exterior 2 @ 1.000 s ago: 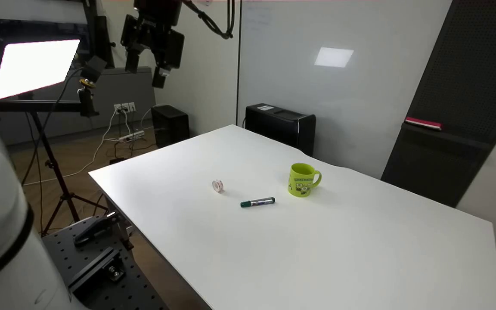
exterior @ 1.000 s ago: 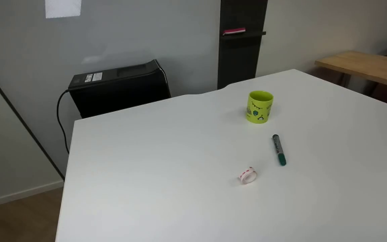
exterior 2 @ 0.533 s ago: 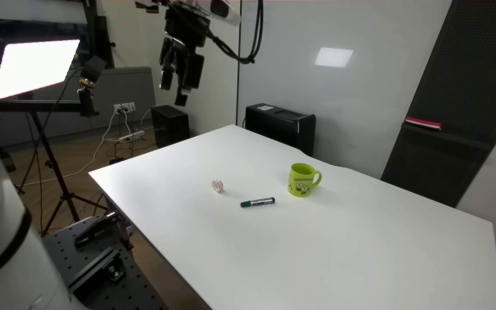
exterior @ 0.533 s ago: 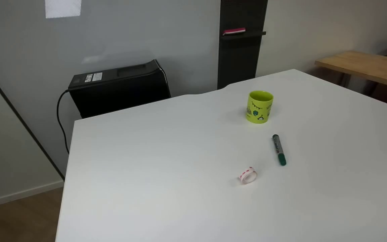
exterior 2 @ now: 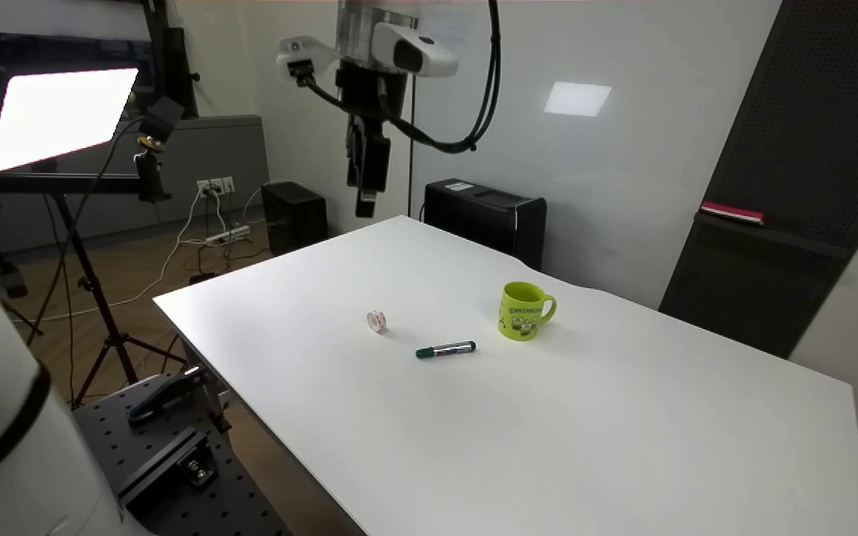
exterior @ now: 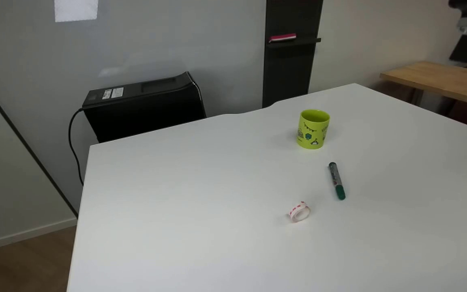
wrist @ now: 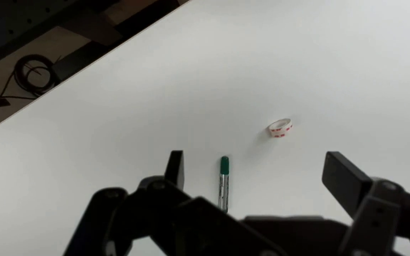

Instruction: Pick up the marker and put it in the cup

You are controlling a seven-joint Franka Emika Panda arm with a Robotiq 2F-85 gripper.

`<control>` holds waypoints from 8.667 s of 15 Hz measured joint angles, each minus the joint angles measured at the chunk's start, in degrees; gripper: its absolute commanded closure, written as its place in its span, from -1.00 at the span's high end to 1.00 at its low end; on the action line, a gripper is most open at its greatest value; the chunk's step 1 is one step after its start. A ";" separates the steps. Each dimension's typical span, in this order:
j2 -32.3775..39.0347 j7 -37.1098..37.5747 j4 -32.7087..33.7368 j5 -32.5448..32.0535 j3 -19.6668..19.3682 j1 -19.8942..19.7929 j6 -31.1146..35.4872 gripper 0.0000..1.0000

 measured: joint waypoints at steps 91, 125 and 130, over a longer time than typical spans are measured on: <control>43.82 12.94 15.71 -6.64 -13.63 10.38 24.73 -0.94; 50.86 -11.85 39.69 10.43 -13.77 -6.00 -1.62 -0.94; 55.72 -11.85 46.56 10.43 -13.71 -6.25 -4.49 -0.94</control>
